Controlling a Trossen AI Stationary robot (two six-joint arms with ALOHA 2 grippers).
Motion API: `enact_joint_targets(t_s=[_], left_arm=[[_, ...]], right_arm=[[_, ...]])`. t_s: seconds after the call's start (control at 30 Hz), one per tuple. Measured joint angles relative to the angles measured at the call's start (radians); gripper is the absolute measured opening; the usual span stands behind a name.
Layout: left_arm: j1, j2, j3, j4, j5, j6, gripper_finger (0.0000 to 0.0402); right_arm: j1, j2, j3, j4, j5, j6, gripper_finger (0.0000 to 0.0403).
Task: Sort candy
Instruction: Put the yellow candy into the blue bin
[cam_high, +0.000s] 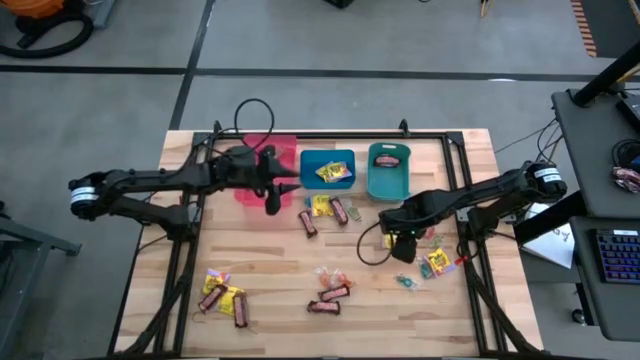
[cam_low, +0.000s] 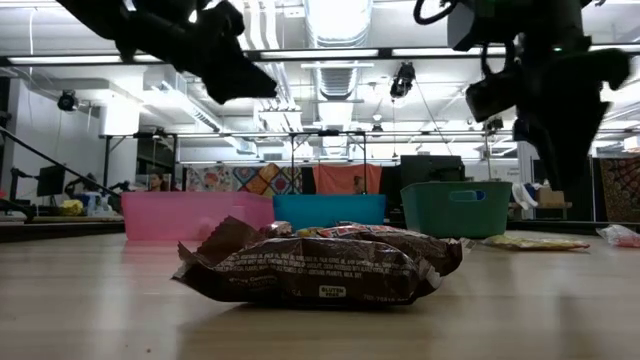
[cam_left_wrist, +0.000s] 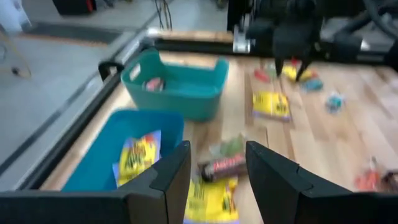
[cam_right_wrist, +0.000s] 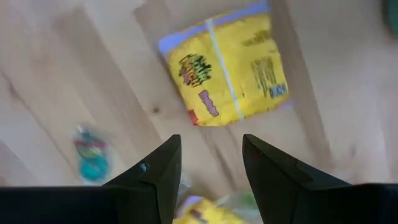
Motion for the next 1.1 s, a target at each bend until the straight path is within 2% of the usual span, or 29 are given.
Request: enact_joint_targets(t_s=[0.17,0.37,0.63,1.1], left_arm=[[0.000,0.022,-0.007,0.104,-0.001,-0.045,0.0139],[0.000,0.028,-0.007,0.114,-0.001,-0.052,0.0139],[0.000,0.029,-0.008,0.110,-0.002,-0.049,0.0139],[0.000,0.032,-0.008,0.097,-0.001,-0.074,0.0139]], right_arm=[[0.012,0.000,-0.039,0.100,0.006,-0.178,0.0162],[0.015,0.001,-0.111,0.305,0.037,-0.268,0.0162],[0.016,0.017,-0.136,0.358,0.052,-0.247,0.0162],[0.048,0.187,-0.135,0.359,0.104,-0.191,0.0161]])
